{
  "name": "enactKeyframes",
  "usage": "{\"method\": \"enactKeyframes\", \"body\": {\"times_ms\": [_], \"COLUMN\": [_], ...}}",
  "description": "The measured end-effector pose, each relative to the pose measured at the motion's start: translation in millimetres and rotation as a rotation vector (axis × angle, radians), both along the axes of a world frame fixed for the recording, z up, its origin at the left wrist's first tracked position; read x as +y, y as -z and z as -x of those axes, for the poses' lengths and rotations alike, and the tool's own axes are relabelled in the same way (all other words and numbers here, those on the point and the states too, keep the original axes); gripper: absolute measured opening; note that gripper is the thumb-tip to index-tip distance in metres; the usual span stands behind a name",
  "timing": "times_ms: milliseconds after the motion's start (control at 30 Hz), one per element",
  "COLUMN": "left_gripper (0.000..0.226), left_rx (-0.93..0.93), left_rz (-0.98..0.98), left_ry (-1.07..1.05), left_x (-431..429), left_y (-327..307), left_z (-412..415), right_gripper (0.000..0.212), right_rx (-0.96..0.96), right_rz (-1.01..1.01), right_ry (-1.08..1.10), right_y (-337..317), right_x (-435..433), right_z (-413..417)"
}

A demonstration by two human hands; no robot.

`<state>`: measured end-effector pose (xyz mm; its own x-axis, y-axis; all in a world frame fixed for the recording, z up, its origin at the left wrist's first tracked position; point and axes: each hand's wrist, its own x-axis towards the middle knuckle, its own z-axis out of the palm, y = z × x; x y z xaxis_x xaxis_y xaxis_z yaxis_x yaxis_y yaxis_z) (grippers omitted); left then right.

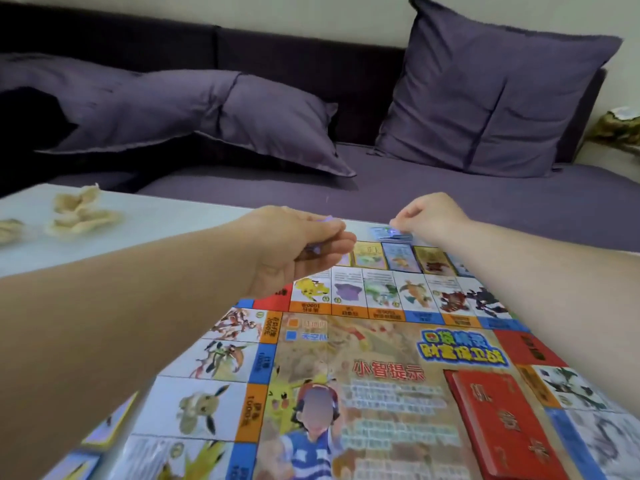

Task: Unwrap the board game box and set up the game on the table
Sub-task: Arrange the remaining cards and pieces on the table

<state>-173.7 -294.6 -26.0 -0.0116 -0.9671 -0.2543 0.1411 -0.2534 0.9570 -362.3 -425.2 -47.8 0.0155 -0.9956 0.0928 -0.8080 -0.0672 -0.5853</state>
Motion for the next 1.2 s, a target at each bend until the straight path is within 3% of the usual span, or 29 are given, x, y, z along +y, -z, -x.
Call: {"method": "enactKeyframes", "body": {"times_ms": [67, 233, 467, 633, 700, 1000, 1100, 1200], "left_gripper": [0.013, 0.02, 0.023, 0.029, 0.03, 0.025, 0.013, 0.028], "left_rx": [0.006, 0.098, 0.213, 0.285, 0.335, 0.71, 0.791, 0.819], "left_rz": [-0.007, -0.095, -0.1, -0.073, -0.068, -0.044, 0.0, 0.032], "left_ry": [-0.018, -0.08, -0.166, -0.27, -0.299, -0.638, -0.736, -0.788], "left_x": [-2, 9, 69, 135, 160, 246, 267, 280], "left_y": [5, 3, -26, -37, -38, -39, -34, -34], "left_z": [-2, -6, -6, -12, -14, -54, -73, -93], "right_gripper": [0.023, 0.011, 0.022, 0.022, 0.01, 0.006, 0.007, 0.014], "right_rx": [0.022, -0.037, -0.112, -0.164, -0.246, -0.286, -0.264, -0.249], "right_rz": [0.026, 0.141, -0.192, -0.24, -0.263, -0.23, -0.207, -0.203], "right_ry": [0.02, -0.05, -0.44, -0.538, -0.551, -0.503, -0.504, -0.467], "right_y": [5, -14, -64, -79, -82, -88, -75, -57], "right_x": [-5, 22, 125, 185, 206, 272, 280, 277], "right_z": [2, 1, -49, -81, -93, -145, -168, -199]}}
